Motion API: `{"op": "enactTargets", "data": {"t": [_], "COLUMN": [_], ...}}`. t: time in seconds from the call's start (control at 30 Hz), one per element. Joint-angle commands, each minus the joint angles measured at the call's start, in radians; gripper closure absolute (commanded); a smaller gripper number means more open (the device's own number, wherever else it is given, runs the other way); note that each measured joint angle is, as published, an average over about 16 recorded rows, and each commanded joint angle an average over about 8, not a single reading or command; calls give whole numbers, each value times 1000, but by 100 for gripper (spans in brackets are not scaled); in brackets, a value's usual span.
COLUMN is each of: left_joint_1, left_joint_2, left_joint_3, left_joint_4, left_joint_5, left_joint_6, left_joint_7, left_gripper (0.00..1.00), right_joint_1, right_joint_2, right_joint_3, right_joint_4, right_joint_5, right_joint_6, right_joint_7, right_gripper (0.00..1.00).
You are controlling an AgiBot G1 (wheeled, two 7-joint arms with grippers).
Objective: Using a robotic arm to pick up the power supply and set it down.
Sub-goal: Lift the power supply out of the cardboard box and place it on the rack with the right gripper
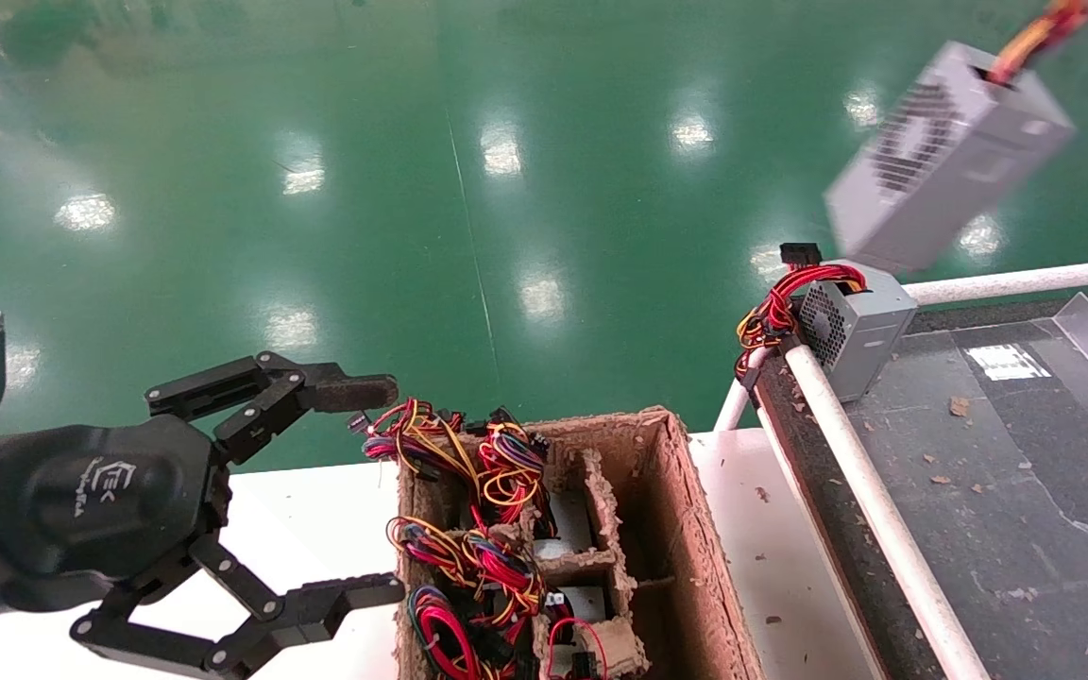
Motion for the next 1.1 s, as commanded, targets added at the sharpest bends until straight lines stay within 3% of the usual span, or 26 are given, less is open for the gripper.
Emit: {"op": "enactTargets", "data": {"t": [0.03,0.3,0.57,0.77,1.1], "left_joint_1": [0,0,0,0,0], "left_joint_2": [0,0,0,0,0], "left_joint_3": [0,0,0,0,0], "left_joint_4": [0,0,0,0,0], "left_joint_5": [0,0,0,0,0], "left_joint_6": [0,0,0,0,0], "left_joint_7": [0,0,0,0,0], "left_gripper": [0,0,0,0,0], "right_joint_1": [-9,-98,-136,-76,107], "right_joint_2": [19,69,55,8,-90], "right_joint_3": [6,17,-29,-98,-228], "right_joint_4": [-9,-71,-134,-153,-190], "right_joint_5": [-25,-86,-132,-190,-315], "right_joint_6": [28,80,75,71,40], "right_joint_7": [-6,-16,-14,-4,37], "right_gripper": [100,100,100,100,100]}}
